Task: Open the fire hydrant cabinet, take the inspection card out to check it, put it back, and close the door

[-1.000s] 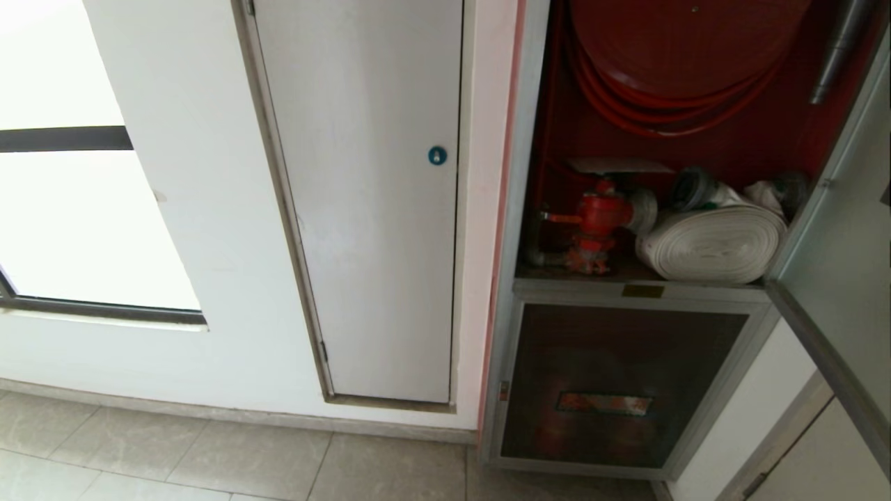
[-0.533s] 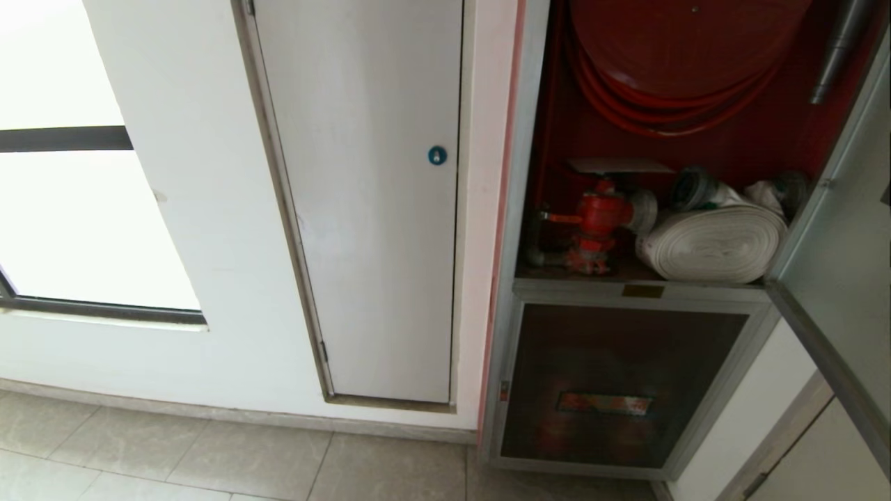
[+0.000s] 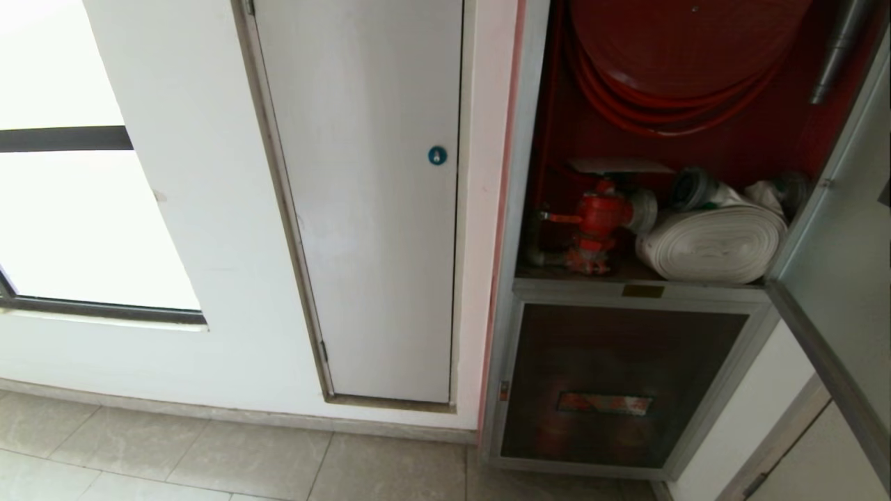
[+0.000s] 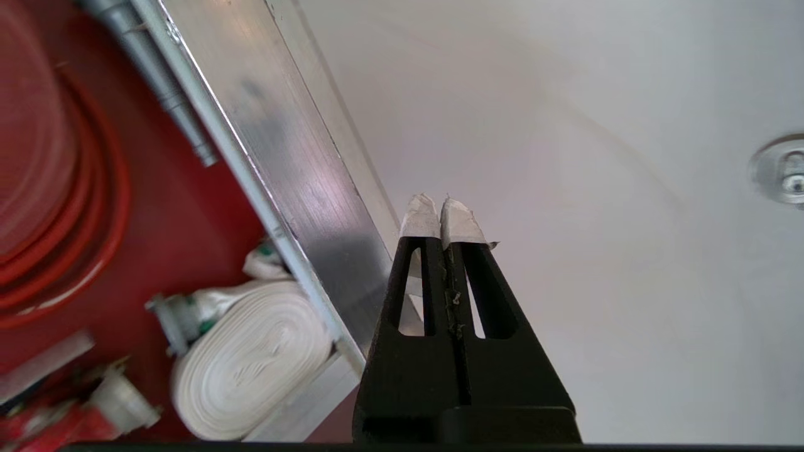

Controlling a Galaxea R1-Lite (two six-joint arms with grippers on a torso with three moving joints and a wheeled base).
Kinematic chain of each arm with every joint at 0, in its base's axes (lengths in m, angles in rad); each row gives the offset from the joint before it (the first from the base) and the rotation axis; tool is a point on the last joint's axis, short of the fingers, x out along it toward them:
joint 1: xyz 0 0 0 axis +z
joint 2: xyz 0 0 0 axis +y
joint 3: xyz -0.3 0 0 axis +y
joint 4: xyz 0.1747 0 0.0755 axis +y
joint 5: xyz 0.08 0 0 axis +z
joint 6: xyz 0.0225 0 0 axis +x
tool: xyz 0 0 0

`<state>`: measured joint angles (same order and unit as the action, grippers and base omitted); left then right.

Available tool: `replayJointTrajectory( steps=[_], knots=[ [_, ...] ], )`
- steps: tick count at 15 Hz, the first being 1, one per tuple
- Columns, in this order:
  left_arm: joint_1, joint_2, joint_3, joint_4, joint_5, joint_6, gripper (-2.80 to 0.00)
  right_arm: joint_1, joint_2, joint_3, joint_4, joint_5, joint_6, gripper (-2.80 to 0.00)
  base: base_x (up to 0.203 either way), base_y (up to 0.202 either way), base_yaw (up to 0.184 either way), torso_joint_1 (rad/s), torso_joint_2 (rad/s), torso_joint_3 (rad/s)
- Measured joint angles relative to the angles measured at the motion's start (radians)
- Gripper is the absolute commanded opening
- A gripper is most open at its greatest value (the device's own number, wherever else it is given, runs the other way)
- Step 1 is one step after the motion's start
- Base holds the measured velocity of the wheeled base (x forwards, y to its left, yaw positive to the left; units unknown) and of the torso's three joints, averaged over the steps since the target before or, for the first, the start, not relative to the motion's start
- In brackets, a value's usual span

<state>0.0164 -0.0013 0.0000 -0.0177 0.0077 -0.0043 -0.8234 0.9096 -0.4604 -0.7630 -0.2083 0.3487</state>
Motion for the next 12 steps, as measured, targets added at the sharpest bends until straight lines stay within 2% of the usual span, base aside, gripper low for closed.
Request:
replayJointTrajectory(
  steps=[8, 12],
  knots=[
    [0.0, 0.0, 0.0, 0.0, -0.001, 0.0, -2.8, 0.161, -0.029, 0.011, 0.0, 0.004, -0.014, -2.8, 0.0, 0.0, 0.0, 0.0, 0.0, 0.0],
    [0.0, 0.0, 0.0, 0.0, 0.0, 0.0, -2.8, 0.274, -0.027, 0.015, 0.001, 0.011, -0.039, -2.8, 0.0, 0.0, 0.0, 0.0, 0.0, 0.0]
  ],
)
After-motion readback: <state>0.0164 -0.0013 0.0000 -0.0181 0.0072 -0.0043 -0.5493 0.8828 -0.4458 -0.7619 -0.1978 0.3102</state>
